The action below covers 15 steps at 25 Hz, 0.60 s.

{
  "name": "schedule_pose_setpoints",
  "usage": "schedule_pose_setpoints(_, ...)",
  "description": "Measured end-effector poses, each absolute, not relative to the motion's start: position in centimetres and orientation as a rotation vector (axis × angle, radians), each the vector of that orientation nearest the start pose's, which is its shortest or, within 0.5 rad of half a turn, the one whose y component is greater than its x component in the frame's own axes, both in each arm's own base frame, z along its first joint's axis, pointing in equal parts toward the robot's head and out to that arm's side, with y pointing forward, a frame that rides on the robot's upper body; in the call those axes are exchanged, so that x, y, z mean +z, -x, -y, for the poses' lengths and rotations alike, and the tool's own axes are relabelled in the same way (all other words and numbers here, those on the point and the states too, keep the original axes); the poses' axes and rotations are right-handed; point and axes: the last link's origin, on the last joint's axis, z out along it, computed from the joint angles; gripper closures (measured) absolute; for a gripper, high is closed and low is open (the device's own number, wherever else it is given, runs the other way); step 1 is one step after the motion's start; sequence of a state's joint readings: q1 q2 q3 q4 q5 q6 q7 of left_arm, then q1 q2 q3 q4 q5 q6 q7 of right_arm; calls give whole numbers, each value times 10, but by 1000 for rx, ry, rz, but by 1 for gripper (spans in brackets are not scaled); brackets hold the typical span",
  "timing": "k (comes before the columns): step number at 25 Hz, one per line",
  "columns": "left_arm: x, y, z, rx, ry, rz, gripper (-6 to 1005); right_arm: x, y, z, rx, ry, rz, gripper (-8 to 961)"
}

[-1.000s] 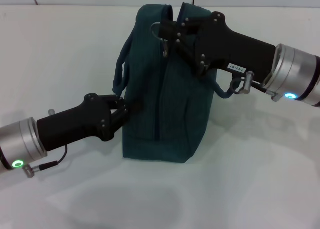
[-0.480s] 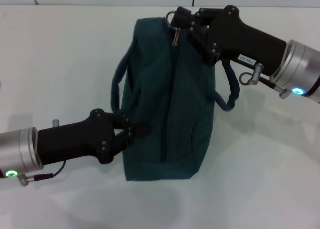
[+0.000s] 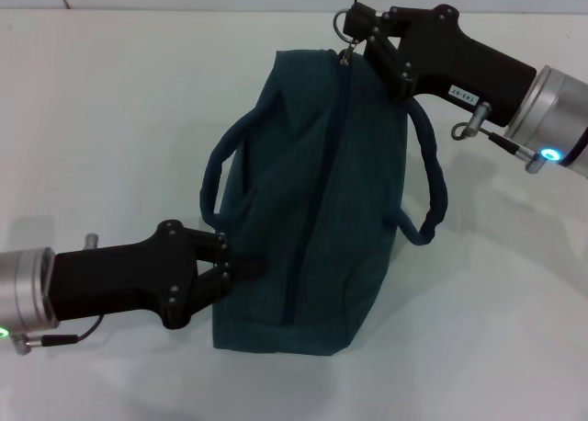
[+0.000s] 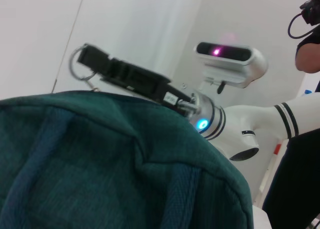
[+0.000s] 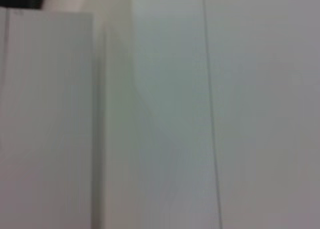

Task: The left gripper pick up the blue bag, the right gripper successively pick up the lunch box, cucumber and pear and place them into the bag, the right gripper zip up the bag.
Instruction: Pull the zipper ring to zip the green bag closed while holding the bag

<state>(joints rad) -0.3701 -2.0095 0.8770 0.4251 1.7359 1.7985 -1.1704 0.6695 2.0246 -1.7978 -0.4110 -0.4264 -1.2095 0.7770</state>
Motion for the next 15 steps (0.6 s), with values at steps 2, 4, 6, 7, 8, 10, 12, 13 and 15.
schedule_pose_setpoints(2, -5, 287, -248, -1076, 2783, 635, 940, -49, -157, -378, 1169, 2381, -217, 903)
schedule_pose_setpoints(4, -2, 290, -247, -1071, 2763, 634, 941, -49, -158, -379, 1172, 2370, -243, 903)
schedule_pose_setpoints(6, 0, 292, -248, -1070, 2726, 639, 941, -45, -160, -383, 1210, 2338, -334, 902)
schedule_pose_setpoints(7, 1, 294, -249, -1068, 2708, 642, 941, -44, -160, -384, 1227, 2328, -373, 902)
schedule_pose_setpoints(8, 1, 295, -249, -1064, 2700, 643, 941, -42, -162, -385, 1258, 2311, -446, 902)
schedule_pose_setpoints(10, 2, 297, -249, -1045, 2686, 644, 940, -39, -163, -385, 1317, 2294, -557, 901)
schedule_pose_setpoints(12, 2, 299, -250, -1030, 2676, 649, 940, -38, -163, -385, 1349, 2290, -626, 901)
schedule_pose_setpoints(13, 2, 300, -250, -1026, 2670, 651, 941, -38, -163, -385, 1361, 2289, -655, 901)
schedule_pose_setpoints(15, 2, 301, -251, -1020, 2652, 657, 942, -37, -164, -385, 1381, 2286, -706, 900)
